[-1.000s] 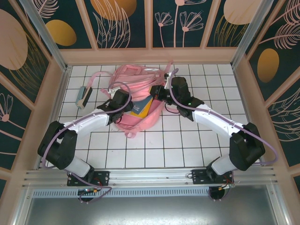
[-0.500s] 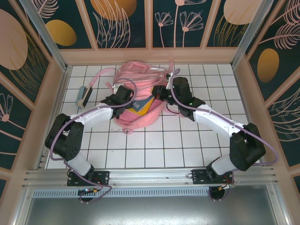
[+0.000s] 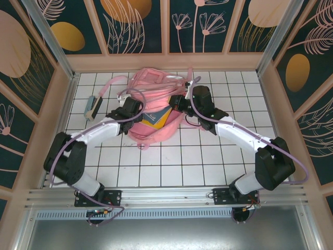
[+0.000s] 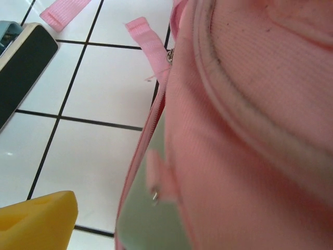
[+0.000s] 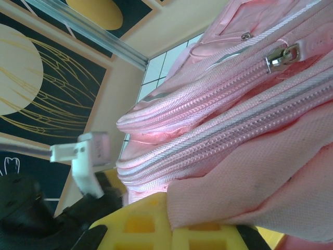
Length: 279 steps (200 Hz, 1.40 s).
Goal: Pack the student bag
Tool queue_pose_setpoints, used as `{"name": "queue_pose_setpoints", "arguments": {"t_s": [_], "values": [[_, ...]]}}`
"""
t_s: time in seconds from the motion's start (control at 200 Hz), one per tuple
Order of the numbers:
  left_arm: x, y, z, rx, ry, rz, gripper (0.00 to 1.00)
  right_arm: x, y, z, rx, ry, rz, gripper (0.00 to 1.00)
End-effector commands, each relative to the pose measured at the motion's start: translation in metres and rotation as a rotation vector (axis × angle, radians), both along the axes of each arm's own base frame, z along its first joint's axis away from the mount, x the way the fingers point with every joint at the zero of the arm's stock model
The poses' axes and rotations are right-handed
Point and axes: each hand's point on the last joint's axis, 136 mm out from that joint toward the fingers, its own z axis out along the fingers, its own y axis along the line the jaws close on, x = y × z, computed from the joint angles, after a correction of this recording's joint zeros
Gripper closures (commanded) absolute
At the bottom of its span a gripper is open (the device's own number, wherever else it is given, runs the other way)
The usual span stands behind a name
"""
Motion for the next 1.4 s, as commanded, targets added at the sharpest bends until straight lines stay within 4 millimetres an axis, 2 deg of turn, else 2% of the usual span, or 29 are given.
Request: {"name": "queue_pose_setpoints", "arguments": {"t_s": [0.0,0.065,0.125,0.19,0.24,0.265,0.33,0.46,0.5,0.581,0.696,0.736,0.756,0.771,0.831,0.876,1.016,1.066,1.101,1.261,1.281,1.391], "values": [[-0.019,0.000,0.018,-0.146,-0.040,0.008,0.17,-0.003,-0.004,0.046,0.086,-0.125,0.014,1.00],[-0.031,0.003,0.023,-0.195,-0.061,0.015,0.26,-0.003,-0.003,0.046,0.089,-0.125,0.015,1.00],[-0.042,0.007,0.023,-0.225,-0.073,0.025,0.46,-0.003,-0.003,0.045,0.092,-0.123,0.017,1.00],[-0.049,0.010,0.020,-0.237,-0.074,0.026,0.60,-0.004,-0.002,0.044,0.094,-0.121,0.020,1.00],[-0.053,0.014,0.014,-0.229,-0.065,0.039,0.79,-0.003,-0.002,0.044,0.094,-0.122,0.018,1.00],[-0.055,0.015,0.011,-0.225,-0.057,0.043,0.85,-0.003,-0.002,0.045,0.094,-0.123,0.018,1.00],[-0.058,0.012,-0.001,-0.231,-0.023,0.031,0.93,-0.003,-0.002,0.044,0.093,-0.123,0.017,1.00],[-0.064,-0.009,-0.012,-0.314,0.011,-0.065,0.96,-0.002,-0.003,0.042,0.088,-0.118,0.014,1.00],[-0.067,-0.009,-0.013,-0.323,0.012,-0.068,0.95,-0.002,-0.003,0.042,0.087,-0.117,0.014,1.00],[-0.072,-0.007,-0.013,-0.329,0.016,-0.067,0.84,-0.002,-0.002,0.040,0.086,-0.115,0.015,1.00],[-0.081,-0.012,-0.019,-0.366,0.050,-0.085,0.83,0.000,-0.001,0.041,0.092,-0.116,0.016,1.00],[-0.084,-0.014,-0.021,-0.379,0.060,-0.096,0.70,0.000,0.000,0.040,0.094,-0.114,0.018,1.00],[-0.084,-0.016,-0.021,-0.386,0.062,-0.104,0.56,0.000,0.000,0.041,0.095,-0.114,0.018,1.00],[-0.084,-0.016,-0.020,-0.389,0.060,-0.106,0.48,0.001,0.000,0.040,0.094,-0.113,0.018,1.00],[-0.085,-0.016,-0.017,-0.401,0.048,-0.101,0.32,0.001,0.000,0.040,0.091,-0.112,0.017,1.00],[-0.085,-0.015,-0.012,-0.412,0.031,-0.101,0.25,0.002,0.000,0.039,0.087,-0.112,0.016,1.00],[-0.087,-0.026,0.014,-0.491,-0.027,-0.153,0.09,0.010,-0.008,0.040,0.075,-0.118,-0.008,1.00],[-0.089,-0.027,0.023,-0.512,-0.046,-0.166,0.07,0.014,-0.010,0.040,0.076,-0.116,-0.013,1.00],[-0.090,-0.026,0.029,-0.518,-0.058,-0.161,0.02,0.017,-0.012,0.040,0.073,-0.118,-0.016,1.00],[-0.096,-0.025,0.056,-0.544,-0.092,-0.176,0.01,0.022,-0.006,0.036,0.062,-0.114,0.003,1.00],[-0.096,-0.023,0.059,-0.545,-0.096,-0.165,0.01,0.031,-0.016,0.035,0.061,-0.113,-0.023,1.00],[-0.097,-0.022,0.082,-0.570,-0.153,-0.175,0.02,0.035,-0.020,0.033,0.061,-0.114,-0.024,1.00]]}}
